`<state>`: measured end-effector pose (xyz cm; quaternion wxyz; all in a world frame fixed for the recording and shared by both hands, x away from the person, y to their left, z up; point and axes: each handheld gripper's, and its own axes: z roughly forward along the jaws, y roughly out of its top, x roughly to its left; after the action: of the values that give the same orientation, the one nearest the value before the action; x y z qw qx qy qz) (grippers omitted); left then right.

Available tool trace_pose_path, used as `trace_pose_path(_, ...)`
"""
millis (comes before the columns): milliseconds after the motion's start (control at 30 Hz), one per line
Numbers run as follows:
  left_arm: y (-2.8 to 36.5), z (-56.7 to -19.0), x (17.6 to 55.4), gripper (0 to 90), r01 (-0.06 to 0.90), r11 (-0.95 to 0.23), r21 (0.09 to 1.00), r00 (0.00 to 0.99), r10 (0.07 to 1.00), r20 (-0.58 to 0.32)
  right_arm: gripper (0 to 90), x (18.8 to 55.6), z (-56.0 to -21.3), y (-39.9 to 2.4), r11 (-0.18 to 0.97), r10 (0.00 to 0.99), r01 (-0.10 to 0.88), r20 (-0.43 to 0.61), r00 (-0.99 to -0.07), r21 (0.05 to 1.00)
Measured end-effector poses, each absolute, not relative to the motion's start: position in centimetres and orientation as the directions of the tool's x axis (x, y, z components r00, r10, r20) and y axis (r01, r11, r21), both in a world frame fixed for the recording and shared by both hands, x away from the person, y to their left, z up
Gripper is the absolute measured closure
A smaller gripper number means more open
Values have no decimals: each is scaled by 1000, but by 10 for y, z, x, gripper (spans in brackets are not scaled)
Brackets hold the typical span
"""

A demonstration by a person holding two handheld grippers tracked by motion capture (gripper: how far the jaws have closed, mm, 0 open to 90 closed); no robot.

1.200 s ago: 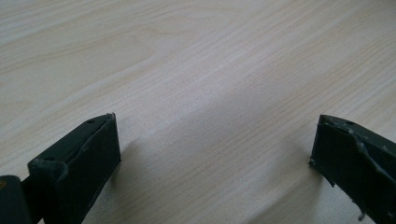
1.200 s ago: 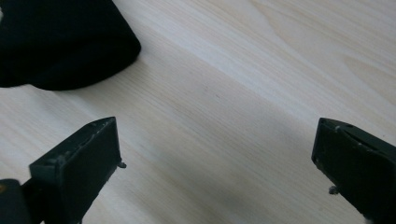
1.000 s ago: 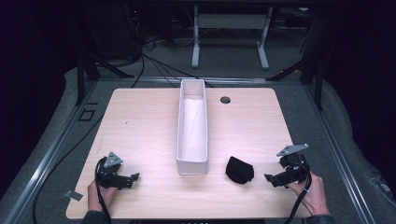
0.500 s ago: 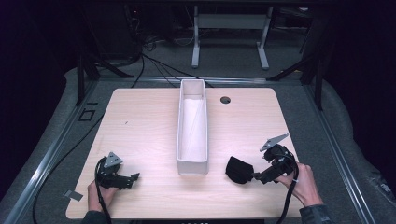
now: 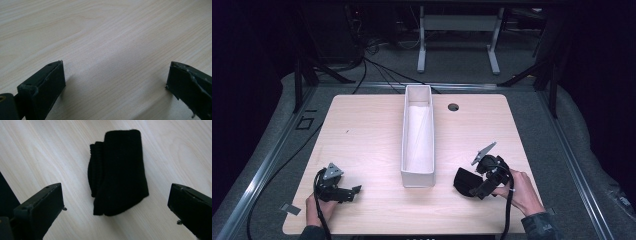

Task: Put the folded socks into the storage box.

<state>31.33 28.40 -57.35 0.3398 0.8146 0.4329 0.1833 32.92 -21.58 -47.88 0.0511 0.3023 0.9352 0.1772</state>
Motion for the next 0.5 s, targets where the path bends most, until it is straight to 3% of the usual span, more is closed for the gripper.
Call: trace_pose_path(500, 284, -574, 313, 16, 580, -394, 713, 559, 829, 4, 30, 338, -504, -180, 820, 550, 521, -75, -832, 236)
